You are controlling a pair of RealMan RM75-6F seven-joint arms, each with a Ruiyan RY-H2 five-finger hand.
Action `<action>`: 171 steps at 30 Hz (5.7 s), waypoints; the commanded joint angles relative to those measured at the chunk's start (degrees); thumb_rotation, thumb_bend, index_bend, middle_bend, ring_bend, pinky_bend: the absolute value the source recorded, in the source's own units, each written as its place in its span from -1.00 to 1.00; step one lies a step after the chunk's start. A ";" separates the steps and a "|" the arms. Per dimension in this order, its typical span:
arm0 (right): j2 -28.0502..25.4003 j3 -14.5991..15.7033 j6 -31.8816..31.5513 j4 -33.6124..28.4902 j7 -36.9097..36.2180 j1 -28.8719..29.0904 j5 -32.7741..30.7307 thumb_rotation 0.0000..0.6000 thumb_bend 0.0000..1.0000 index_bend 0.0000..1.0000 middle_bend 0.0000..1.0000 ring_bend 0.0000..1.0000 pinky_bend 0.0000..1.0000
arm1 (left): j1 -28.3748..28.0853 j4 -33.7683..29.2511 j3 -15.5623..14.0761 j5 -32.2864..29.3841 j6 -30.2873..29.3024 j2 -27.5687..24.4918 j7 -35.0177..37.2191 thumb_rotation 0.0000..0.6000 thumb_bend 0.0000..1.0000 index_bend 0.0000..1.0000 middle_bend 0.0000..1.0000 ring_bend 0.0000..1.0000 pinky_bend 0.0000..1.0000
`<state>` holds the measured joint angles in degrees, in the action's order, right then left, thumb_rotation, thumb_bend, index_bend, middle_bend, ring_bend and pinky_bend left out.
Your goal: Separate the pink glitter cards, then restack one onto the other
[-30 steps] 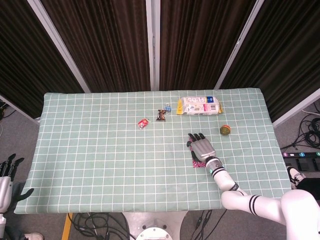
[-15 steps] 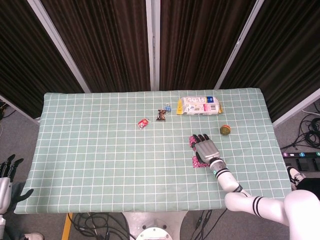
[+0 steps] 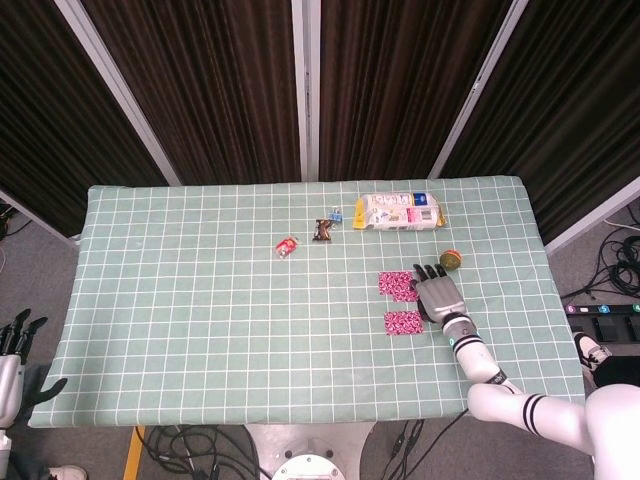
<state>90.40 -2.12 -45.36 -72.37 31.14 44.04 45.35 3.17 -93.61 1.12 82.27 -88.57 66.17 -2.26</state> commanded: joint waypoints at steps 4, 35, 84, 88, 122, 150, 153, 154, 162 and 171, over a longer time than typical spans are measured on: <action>-0.76 -0.51 -0.20 -3.00 -1.72 -0.08 2.86 0.70 0.23 -0.44 -1.00 -1.00 -1.00 | 0.00 -0.07 0.04 0.10 -0.08 0.04 -0.04 1.00 -0.89 -0.61 -0.69 -0.73 -0.73; 0.39 0.52 0.33 1.21 -0.51 -0.70 0.48 0.69 0.23 -0.45 -1.00 -1.00 -1.00 | 0.06 0.12 0.02 -0.02 0.21 0.08 -0.05 1.00 -0.89 -0.61 -0.69 -0.74 -0.73; 12.30 -5.84 2.75 16.29 9.79 7.33 -7.76 0.94 -0.66 -0.44 -0.96 -1.00 -1.00 | 0.33 0.66 -0.12 -0.84 0.75 0.17 0.38 1.00 -0.89 -0.61 -0.69 -0.74 -0.73; 12.55 -5.85 2.79 16.64 10.17 7.41 -8.16 0.99 -0.64 -0.37 -0.95 -1.00 -1.00 | 0.32 0.69 -0.10 -0.90 0.83 0.19 0.43 1.00 -0.89 -0.61 -0.69 -0.73 -0.73; -2.53 -1.35 -13.85 -16.08 9.98 -2.58 -5.26 0.96 -0.64 -0.27 -0.90 -1.00 -1.00 | 0.11 2.19 0.00 0.75 0.17 0.82 2.21 1.00 -0.89 -0.61 -0.69 -0.74 -0.73; 2.51 0.14 -13.32 -12.10 12.56 -2.58 -3.89 0.87 -0.64 -0.35 -0.93 -1.00 -1.00 | 1.03 4.06 -0.37 0.65 -0.30 1.51 4.45 1.00 -0.89 -0.61 -0.69 -0.74 -0.72; 2.61 0.30 -13.12 -11.72 12.65 -2.66 -3.79 0.88 -0.64 -0.36 -0.92 -1.00 -1.00 | 1.06 4.18 -0.36 0.68 -0.34 1.57 4.55 1.00 -0.89 -0.61 -0.69 -0.74 -0.73; 2.62 0.36 -13.00 -11.63 12.65 -2.68 -3.75 0.89 -0.64 -0.36 -0.92 -1.00 -1.00 | 1.07 4.21 -0.36 0.70 -0.36 1.59 4.55 1.00 -0.89 -0.61 -0.69 -0.74 -0.73; 2.15 1.11 -12.43 -11.55 13.19 -2.77 -2.96 0.84 -0.64 -0.40 -0.93 -1.00 -1.00 | 1.02 4.11 -0.26 0.58 -0.23 1.56 4.37 1.00 -0.89 -0.61 -0.69 -0.73 -0.73; 0.82 0.98 -12.44 -12.15 12.16 -3.05 -1.03 0.62 -0.64 -0.49 -0.94 -1.00 -1.00 | 1.09 3.96 -0.24 0.69 -0.41 1.49 4.25 1.00 -0.89 -0.61 -0.69 -0.73 -0.73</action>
<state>91.42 -0.98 -57.72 -84.42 43.49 41.02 44.14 4.26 -89.65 0.88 82.96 -88.97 67.66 2.00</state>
